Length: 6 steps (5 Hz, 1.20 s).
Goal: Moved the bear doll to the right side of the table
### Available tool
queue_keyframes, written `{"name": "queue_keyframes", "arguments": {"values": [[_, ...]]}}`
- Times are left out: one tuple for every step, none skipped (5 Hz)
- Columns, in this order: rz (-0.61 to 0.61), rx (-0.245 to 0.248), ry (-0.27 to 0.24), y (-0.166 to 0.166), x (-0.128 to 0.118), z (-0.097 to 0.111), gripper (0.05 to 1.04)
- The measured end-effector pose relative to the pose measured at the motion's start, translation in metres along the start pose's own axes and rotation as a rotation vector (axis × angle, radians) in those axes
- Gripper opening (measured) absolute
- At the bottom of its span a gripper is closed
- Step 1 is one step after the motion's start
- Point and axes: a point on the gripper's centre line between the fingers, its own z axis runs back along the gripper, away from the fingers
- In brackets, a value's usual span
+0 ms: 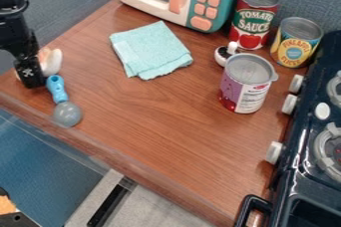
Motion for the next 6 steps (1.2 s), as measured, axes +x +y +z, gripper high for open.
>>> {"name": "queue_keyframes", "arguments": {"values": [[-0.039, -0.024, -0.022, -0.004, -0.011, 0.003, 0.684], [-0.043, -0.032, -0.033, -0.005, -0.011, 0.004, 0.537], [-0.039, -0.035, -0.02, -0.005, -0.013, 0.005, 0.511], [-0.081, -0.105, 0.018, -0.004, -0.028, 0.033, 0.511], [-0.141, -0.12, 0.084, 0.011, -0.049, 0.051, 0.511], [-0.233, -0.175, 0.136, 0.037, -0.071, 0.076, 0.511]]}}
